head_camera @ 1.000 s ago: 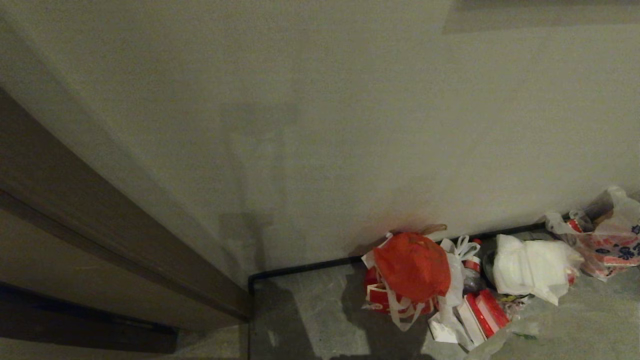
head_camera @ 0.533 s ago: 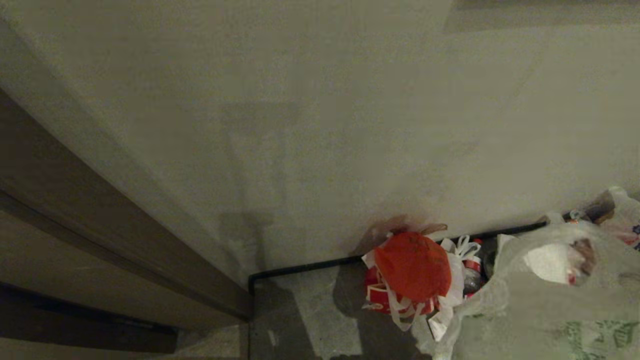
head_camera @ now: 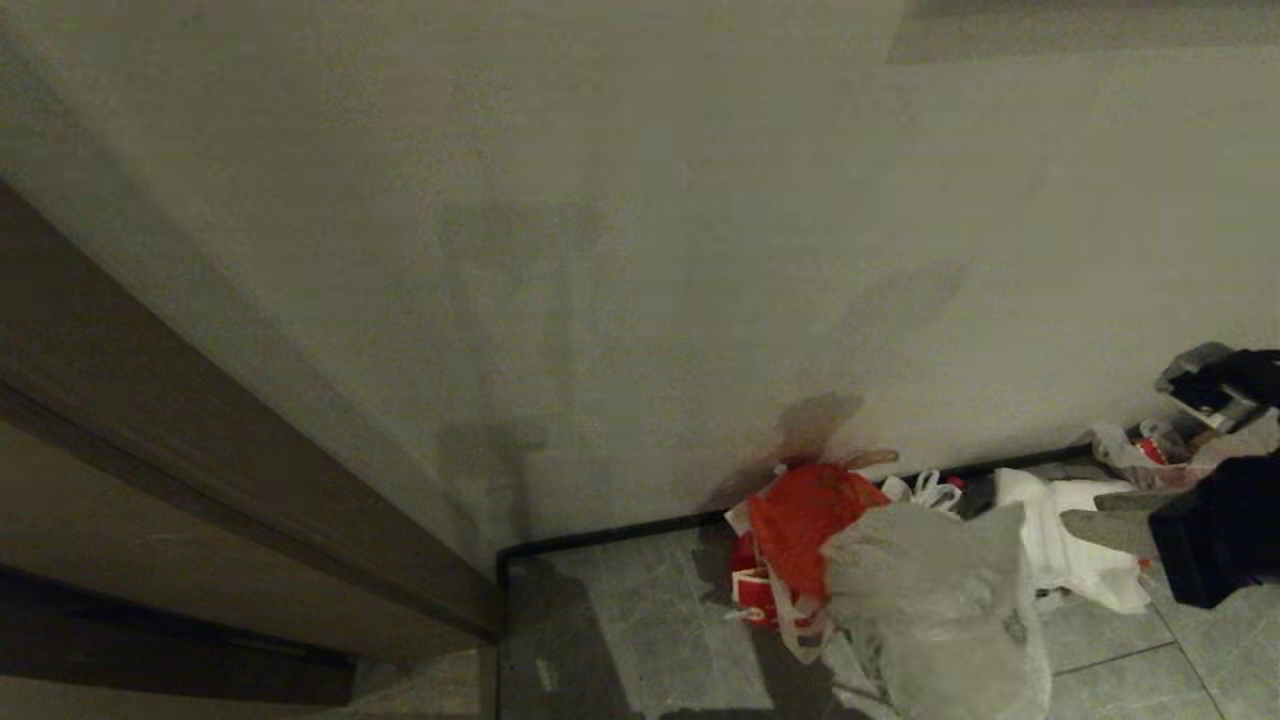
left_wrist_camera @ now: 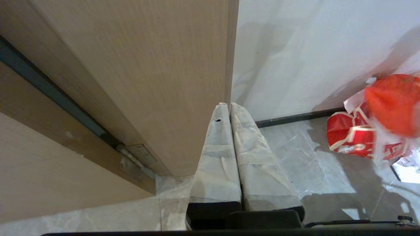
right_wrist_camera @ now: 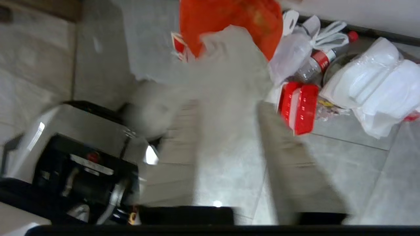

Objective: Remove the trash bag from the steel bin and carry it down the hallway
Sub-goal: Put the trash bag at the door

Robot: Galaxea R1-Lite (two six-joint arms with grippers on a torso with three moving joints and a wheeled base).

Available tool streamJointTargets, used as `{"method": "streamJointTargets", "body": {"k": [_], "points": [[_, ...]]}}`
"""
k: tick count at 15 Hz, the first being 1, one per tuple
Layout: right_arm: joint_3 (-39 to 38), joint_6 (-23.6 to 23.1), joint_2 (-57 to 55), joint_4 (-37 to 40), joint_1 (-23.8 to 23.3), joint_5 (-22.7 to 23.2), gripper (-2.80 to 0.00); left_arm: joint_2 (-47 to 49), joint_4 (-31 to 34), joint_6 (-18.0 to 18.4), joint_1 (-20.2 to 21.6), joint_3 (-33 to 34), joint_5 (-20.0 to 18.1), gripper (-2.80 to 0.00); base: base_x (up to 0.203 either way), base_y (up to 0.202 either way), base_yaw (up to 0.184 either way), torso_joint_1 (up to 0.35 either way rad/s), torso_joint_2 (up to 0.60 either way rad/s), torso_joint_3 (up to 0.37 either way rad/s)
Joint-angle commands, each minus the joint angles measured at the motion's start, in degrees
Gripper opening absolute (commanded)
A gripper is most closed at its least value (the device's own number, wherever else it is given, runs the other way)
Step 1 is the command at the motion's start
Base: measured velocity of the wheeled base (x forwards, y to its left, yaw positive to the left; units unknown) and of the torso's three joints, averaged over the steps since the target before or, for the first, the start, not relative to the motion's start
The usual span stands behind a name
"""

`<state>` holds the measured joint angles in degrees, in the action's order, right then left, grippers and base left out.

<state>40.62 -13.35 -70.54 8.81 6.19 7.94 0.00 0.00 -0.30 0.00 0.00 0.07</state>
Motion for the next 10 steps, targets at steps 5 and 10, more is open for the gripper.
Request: {"method": "streamJointTargets", "body": {"k": [5,10], "points": [[0.7,2.29,2.05,-0.53,3.41,-4.99,0.0,0.09,0.0,-0.05,0.0,0.09,0.01,-2.8,0.0,0.0,0.0,0.0,0.0,0.0],[-6.61,9.78,19.99,0.82,1.37,-5.49,-2.8,0.09,0.0,-0.05,0.0,0.06,0.01,-2.8,0.0,0.0,0.0,0.0,0.0,0.0]]}}
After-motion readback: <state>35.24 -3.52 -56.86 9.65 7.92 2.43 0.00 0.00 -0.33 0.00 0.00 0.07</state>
